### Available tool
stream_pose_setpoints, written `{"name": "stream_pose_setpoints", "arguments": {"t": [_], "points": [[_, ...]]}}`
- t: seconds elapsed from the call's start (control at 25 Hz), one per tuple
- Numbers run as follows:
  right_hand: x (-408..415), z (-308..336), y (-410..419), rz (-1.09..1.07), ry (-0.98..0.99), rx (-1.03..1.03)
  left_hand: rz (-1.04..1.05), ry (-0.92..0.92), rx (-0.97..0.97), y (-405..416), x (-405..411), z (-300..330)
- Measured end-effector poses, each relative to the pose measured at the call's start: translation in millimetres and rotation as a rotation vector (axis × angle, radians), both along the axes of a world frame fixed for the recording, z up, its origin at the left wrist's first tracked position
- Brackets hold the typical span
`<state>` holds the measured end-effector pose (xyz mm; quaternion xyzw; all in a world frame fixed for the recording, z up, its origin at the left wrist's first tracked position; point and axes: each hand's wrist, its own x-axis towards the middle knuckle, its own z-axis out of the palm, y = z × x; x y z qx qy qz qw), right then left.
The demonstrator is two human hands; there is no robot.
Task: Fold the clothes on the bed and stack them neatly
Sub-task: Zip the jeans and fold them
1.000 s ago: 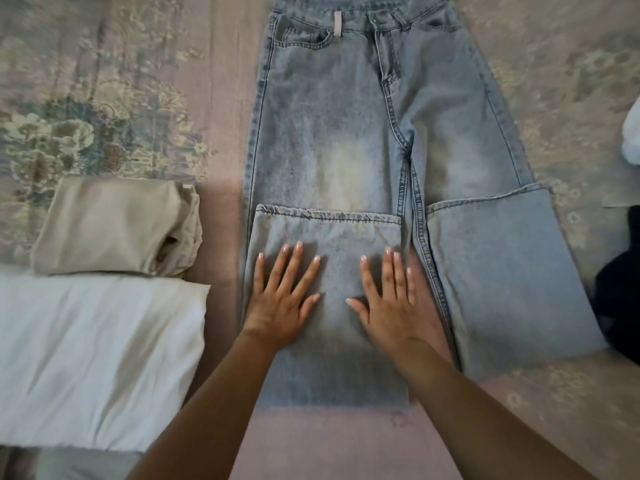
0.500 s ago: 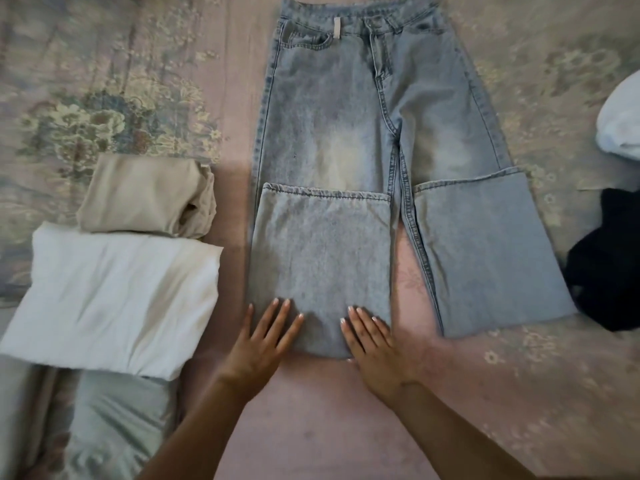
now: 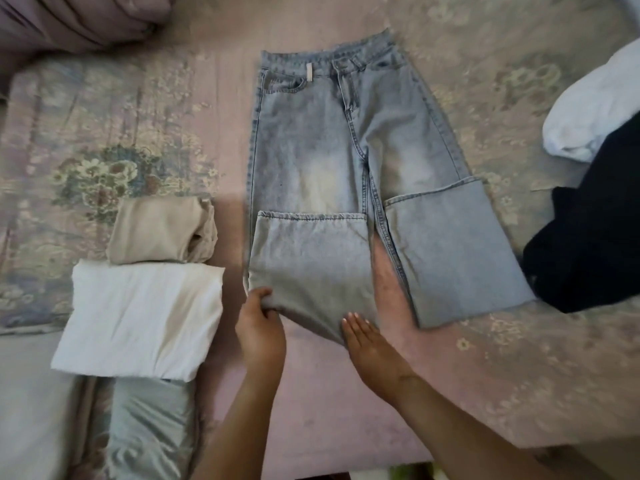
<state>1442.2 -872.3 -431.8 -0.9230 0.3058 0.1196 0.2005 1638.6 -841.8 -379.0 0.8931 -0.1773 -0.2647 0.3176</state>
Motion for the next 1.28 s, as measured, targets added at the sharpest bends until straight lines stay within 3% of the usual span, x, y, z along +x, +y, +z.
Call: {"name": "stream_pose_setpoints", "arguments": {"t": [0.12,0.28,0.36,0.44,0.56,0.64,0.72,0.8,0.96,1.08,1.2,1.28], "points": [[-17,12,-7,-0.228,-0.153,0.219,-0.329,-0.125,-0.152,-46,-31,24],[-48,38,-64,-0.979,-0.656,0.841,-0.842,-0.191,-0.283,-110,-85,37],[-64,45,-117,-1.312,-0.854,1.065,-0.9,-0.206,-0.324,-126,-122,30],[-85,50,-163,-1.324,-0.881,1.264,-0.776,-0.09,-0.303,-133,-165,22],[-105,50,-197,-1.066,-0.677,1.112,-0.657,0.09,-0.262,-129,-210,6],[-115,45,-212,-1.032,-0.563,0.951,-0.686,0.105,-0.299,-122,-235,-3],[-120,44,-226,-1.085,-0.505,0.928,-0.662,-0.076,-0.318,-116,-253,-16],[-127,47,-236,-1.164,-0.521,1.056,-0.571,-0.282,-0.179,-112,-260,-34],[-174,47,-259,-1.393,-0.712,1.163,-0.579,-0.721,0.027,-103,-270,-78],[-221,33,-259,-1.557,-0.716,1.155,-0.759,-0.833,0.048,-101,-293,-110],[-244,10,-246,-1.538,-0.425,1.032,-0.846,-0.831,0.053,-104,-292,-123],[-244,3,-246,-1.501,-0.381,0.987,-0.862,-0.853,0.038,-101,-285,-124]]}}
